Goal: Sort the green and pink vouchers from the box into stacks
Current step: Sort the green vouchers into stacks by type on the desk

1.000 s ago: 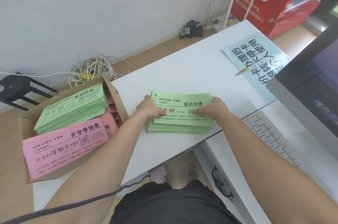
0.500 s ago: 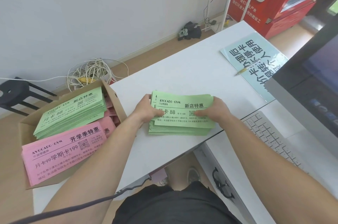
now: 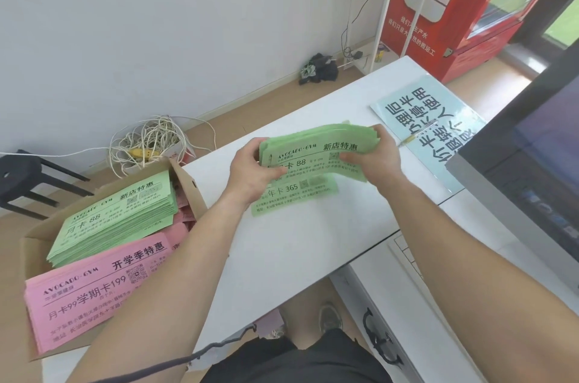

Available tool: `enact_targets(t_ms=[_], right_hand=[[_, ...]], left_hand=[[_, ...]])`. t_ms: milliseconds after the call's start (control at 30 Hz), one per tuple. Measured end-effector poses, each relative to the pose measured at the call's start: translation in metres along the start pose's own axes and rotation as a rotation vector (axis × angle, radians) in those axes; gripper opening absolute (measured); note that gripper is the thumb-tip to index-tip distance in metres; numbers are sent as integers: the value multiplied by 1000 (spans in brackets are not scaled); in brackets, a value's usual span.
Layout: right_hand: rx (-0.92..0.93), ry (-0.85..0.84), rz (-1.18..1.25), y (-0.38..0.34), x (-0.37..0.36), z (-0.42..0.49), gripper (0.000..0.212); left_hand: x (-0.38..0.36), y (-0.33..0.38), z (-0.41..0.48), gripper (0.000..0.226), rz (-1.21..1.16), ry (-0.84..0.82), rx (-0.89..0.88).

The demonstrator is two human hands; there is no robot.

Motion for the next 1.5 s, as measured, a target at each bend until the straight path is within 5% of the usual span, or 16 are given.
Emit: enact_targets(t_ms=[500,767,1067,1233,1367,1500], right_hand=[[55,-55,-169,20,-3,-1,63],[695,-234,-1002,-70,-69,-19,118],[714,-442,-1291,-45,-98,6,62],[692,-417,-1199,-36,-97,5,54],[700,-377,-1211,-29,-83,5,55],[569,-333,-1129,-13,-48,16,50]], left_hand=[[-14,-46,-4,52,112,64,-24],[-16,-51,-9,54,95,76,-13],[-16,-49,-13,56,112,42,-20],[-14,-40,-12,80,229,-34,-27],[-19,-23,-2,70,557,-118,-102],[-13,-39,-4,66,418,-97,-11]])
Point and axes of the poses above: each hand's wrist, its own z-axis towards the middle knuckle, its own x-axis out of the back of the hand, y = z × x, the point moved 9 cm from there along z, towards the middle knuckle
